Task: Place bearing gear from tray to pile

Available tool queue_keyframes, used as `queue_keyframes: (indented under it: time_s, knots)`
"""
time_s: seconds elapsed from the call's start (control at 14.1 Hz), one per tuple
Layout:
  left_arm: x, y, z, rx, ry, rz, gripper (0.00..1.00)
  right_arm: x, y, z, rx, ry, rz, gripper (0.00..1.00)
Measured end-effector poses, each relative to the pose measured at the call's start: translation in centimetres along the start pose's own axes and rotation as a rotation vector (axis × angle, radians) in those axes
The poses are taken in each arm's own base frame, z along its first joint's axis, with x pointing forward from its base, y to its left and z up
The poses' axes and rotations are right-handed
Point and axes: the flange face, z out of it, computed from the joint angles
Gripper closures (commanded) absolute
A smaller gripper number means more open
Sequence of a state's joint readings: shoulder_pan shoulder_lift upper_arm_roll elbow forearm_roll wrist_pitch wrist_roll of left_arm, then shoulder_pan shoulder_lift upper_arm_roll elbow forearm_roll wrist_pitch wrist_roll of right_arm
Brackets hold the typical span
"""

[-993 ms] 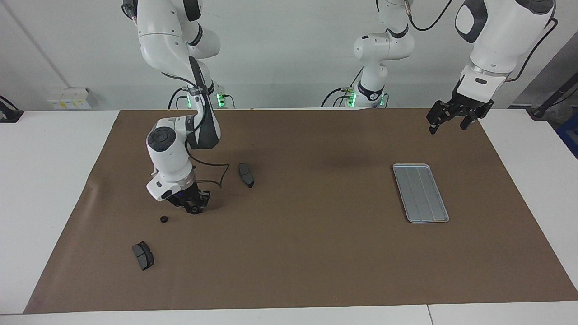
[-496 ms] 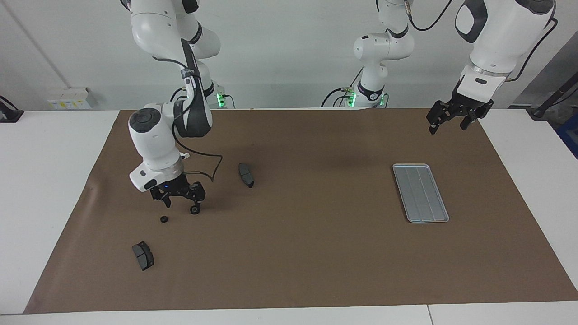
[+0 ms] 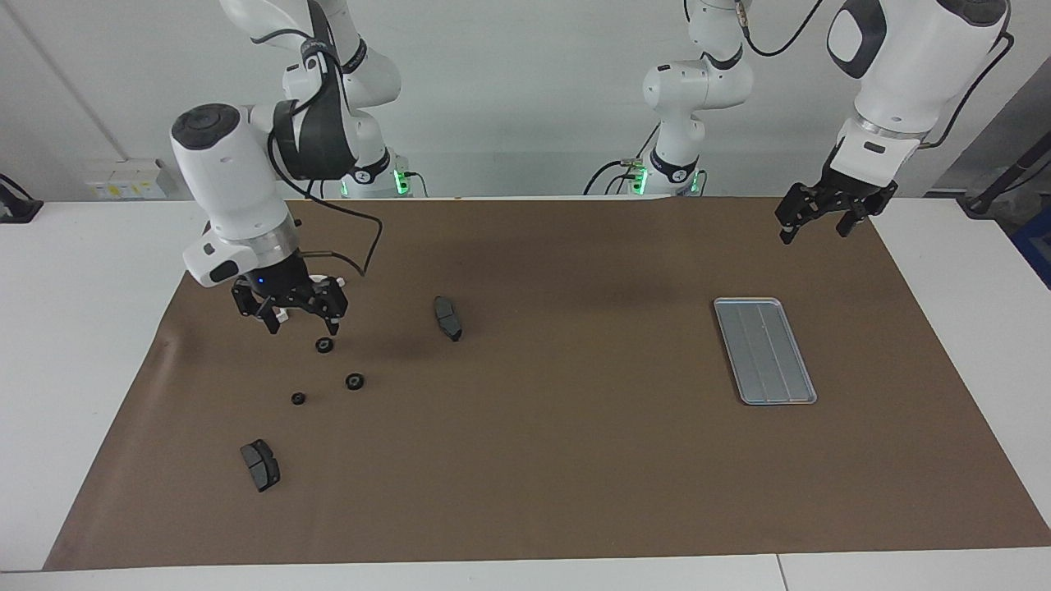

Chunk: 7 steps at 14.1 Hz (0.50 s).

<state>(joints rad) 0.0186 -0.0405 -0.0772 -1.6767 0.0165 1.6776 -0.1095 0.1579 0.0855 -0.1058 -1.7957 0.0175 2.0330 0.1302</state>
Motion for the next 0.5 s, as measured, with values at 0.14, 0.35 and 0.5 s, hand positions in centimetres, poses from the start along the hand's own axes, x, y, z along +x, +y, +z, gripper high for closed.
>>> queue_keyframes:
  time_s: [0.14, 0.35, 0.5]
  knots:
    - [0.0, 0.0, 0.0, 0.0, 0.0, 0.0, 0.0, -1.2, 1.2, -3.6, -0.001, -0.037, 0.017, 0.0]
    - [0.0, 0.0, 0.0, 0.0, 0.0, 0.0, 0.0, -3.0, 5.2, -9.3, -0.008, -0.104, 0.07, 0.0]
    - [0.0, 0.0, 0.0, 0.0, 0.0, 0.0, 0.0, -4.0, 7.4, -11.9, -0.012, -0.144, 0.1, 0.0]
